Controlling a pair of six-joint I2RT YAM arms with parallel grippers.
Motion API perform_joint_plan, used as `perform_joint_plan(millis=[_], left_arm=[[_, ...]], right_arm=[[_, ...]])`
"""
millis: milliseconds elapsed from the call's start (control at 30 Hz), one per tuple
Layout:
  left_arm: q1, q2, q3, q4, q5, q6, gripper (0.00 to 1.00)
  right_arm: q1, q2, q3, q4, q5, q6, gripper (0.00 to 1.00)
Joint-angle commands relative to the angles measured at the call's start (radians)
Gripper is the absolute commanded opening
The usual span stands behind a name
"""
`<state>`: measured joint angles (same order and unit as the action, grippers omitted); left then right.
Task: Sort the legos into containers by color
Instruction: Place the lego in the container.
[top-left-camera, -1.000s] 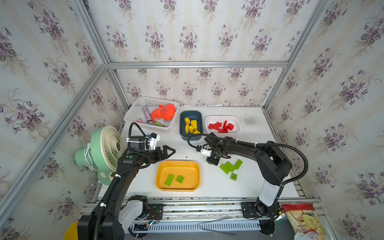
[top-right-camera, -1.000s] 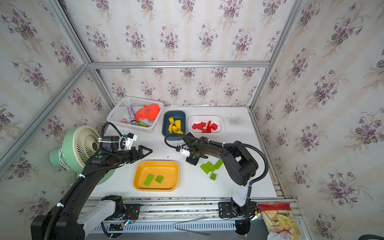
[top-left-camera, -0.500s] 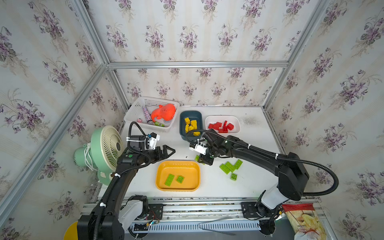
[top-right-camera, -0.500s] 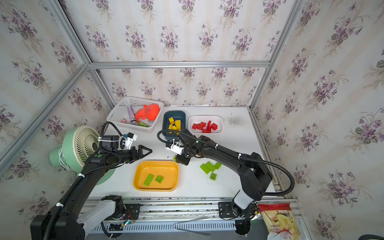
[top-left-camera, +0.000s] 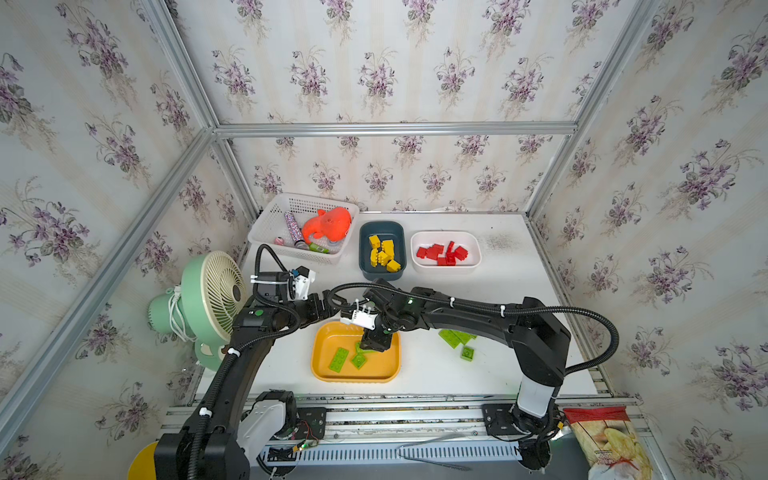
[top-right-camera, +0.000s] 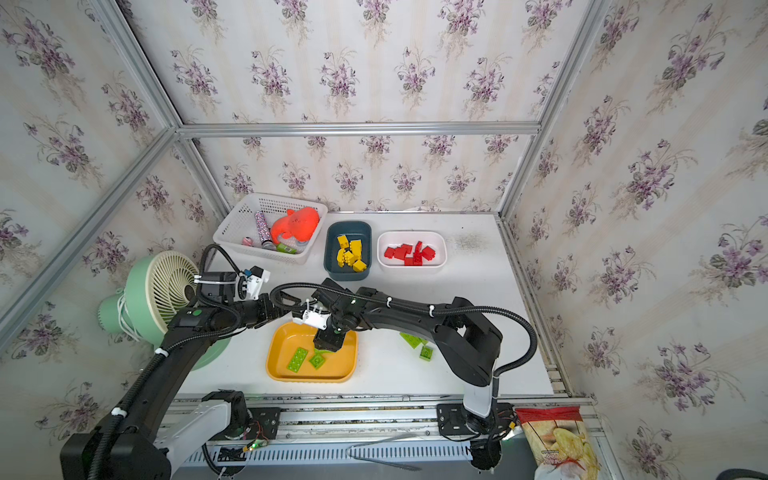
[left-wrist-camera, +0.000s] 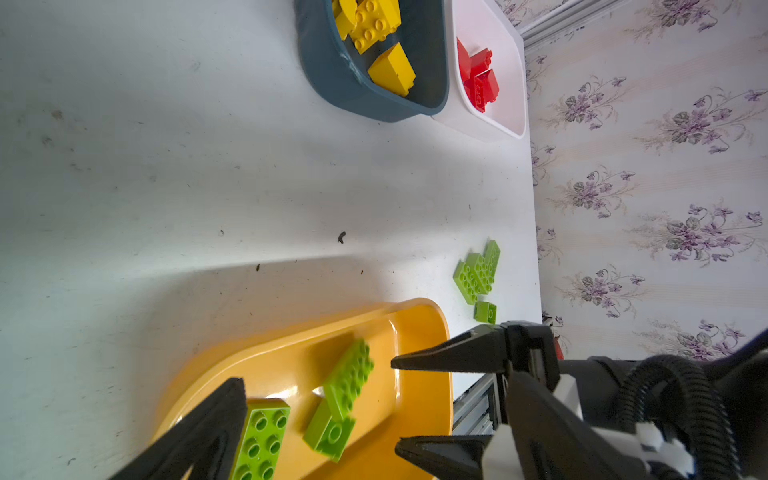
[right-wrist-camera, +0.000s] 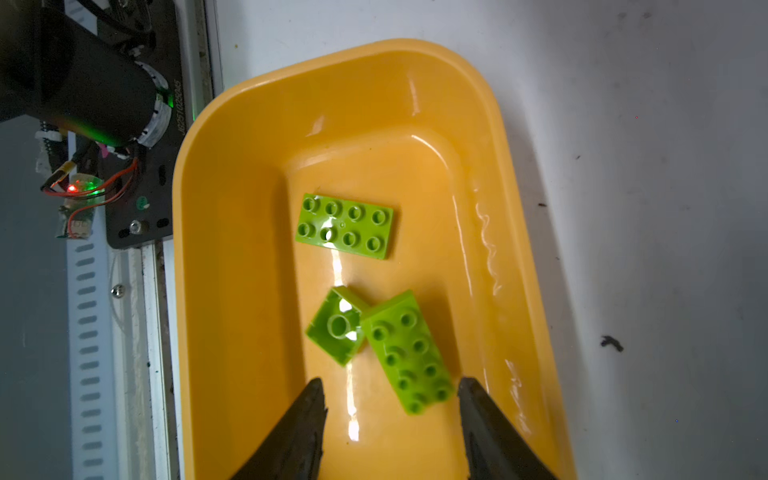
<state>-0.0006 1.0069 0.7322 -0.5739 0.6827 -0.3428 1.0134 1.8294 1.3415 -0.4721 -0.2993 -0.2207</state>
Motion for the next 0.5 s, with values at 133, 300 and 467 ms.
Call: perform_joint_plan(millis=[133, 300, 467], left_arm=[[-0.004, 0.019, 0.011, -0.017, 0.049, 0.03, 0.99], [-0.005, 0.031, 0.012, -0.014, 0.07, 0.031, 0.99], [-0.006, 0.039, 0.009, -0.008, 0.092, 0.033, 0.99]], right_arm=[[-0.044, -0.128, -0.064, 0.002, 0.051, 0.012, 0.64], [-0.148, -0.298, -0.165, -0.145, 0.052, 0.016, 0.64], [-0.284, -0.436, -0.23, -0.348, 0.11, -0.039, 0.64]])
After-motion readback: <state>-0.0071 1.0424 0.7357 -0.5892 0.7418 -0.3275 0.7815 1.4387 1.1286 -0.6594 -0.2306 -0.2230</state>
